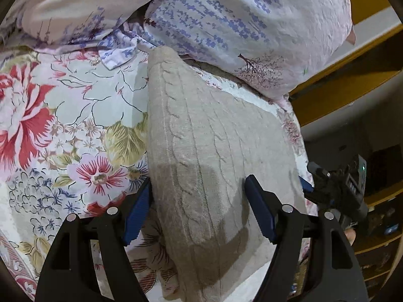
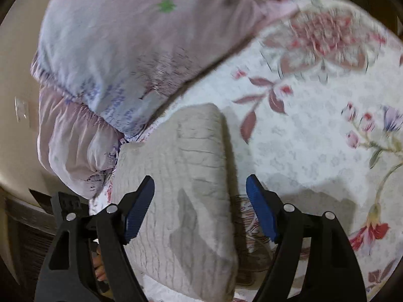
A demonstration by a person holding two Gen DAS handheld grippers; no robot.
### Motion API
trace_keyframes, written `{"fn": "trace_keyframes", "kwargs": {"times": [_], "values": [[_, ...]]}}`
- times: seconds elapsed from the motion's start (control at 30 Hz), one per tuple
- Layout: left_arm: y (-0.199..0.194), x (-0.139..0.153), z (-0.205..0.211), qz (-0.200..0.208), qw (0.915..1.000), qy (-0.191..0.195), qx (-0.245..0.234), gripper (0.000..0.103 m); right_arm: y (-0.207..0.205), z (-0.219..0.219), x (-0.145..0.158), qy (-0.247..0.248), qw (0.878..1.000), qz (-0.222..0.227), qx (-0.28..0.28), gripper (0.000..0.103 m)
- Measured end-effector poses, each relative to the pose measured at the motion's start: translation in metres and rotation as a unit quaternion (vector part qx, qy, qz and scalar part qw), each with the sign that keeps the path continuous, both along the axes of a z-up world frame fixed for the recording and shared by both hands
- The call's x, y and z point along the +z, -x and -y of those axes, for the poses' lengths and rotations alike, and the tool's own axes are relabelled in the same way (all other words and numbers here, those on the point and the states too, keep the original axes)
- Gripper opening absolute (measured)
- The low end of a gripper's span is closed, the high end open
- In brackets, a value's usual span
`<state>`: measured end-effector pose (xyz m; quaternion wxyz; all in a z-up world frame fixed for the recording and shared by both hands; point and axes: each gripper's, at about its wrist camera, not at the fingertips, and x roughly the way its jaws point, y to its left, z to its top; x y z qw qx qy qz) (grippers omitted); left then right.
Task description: Fold small clothes
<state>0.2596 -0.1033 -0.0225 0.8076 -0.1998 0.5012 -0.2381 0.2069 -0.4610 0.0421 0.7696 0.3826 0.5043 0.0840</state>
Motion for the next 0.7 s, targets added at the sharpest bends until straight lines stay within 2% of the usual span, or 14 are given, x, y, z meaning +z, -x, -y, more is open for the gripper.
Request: {"fn": "trace_keyframes", "kwargs": {"times": [0.1,0.23,0.7], "values": [[0.0,0.0,0.004,0.002,0.9999,-0.013,-0.002,0.075,-0.005,0.004,-0.011,-0.018,1.0,-0.017,0.001,0.075],[-0.004,-0.001,0.012,0.004,0.9997,-0.024,-0.006,0.078,-0.009,0.001,-0.016,-0.031,0.999,-0.016,0.016,0.076],[-0.012,-0.006,0.015,-0.006,0.9998,-0.012,-0.013,0.08,-0.022,-0.023,-0.013,-0.02,0.998,-0.005,0.067,0.077]]}}
